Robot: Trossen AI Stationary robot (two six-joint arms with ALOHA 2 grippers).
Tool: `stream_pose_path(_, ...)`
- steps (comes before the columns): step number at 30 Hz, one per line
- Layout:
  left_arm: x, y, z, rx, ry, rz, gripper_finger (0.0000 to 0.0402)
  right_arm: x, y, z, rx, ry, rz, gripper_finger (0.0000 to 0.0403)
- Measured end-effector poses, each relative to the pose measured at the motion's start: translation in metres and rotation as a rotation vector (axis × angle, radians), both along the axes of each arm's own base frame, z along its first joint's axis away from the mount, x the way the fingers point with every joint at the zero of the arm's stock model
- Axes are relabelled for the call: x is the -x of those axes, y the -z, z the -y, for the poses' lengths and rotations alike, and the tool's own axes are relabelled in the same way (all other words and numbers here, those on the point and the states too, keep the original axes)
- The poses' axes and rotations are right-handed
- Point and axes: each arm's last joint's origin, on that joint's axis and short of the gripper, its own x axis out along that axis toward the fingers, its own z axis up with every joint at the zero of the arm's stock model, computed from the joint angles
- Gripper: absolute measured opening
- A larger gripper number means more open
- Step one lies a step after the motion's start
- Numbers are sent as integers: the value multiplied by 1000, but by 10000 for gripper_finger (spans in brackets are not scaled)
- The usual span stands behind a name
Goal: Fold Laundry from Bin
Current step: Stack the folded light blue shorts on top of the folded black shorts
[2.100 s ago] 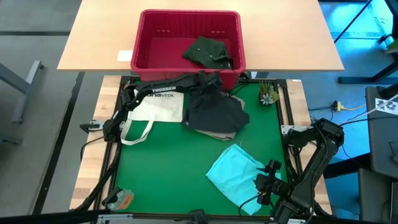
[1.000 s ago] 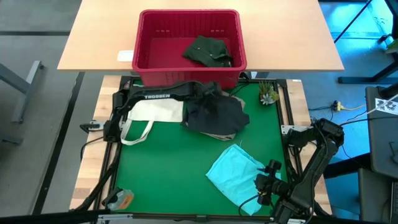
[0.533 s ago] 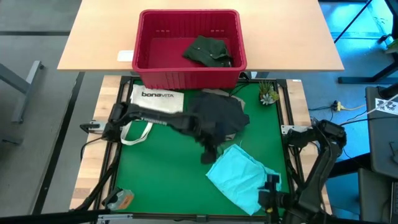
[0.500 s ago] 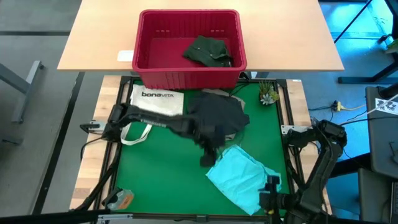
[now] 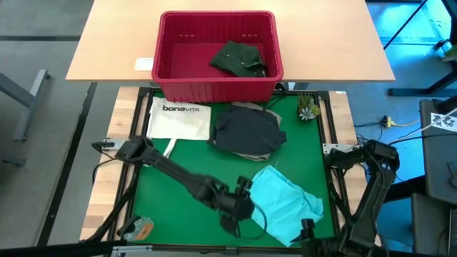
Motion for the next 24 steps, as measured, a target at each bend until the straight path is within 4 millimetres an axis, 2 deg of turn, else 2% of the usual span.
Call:
stream_pose_path(8, -2, 38, 24, -95, 32, -33, 151, -10, 27, -18, 18, -51, 23, 248)
stream_pose_path(13, -3, 62, 33, -164, 97, -76, 151, -12, 44, -22, 79, -78, 2, 248)
stream_pose_path(17, -5, 70, 33, -161, 65, -83, 151, -12, 46, -22, 85, -100, -14, 248)
stream_pose_path(24, -10, 69, 25, -74, -52, -71, 156, -12, 46, -23, 77, -109, -26, 248)
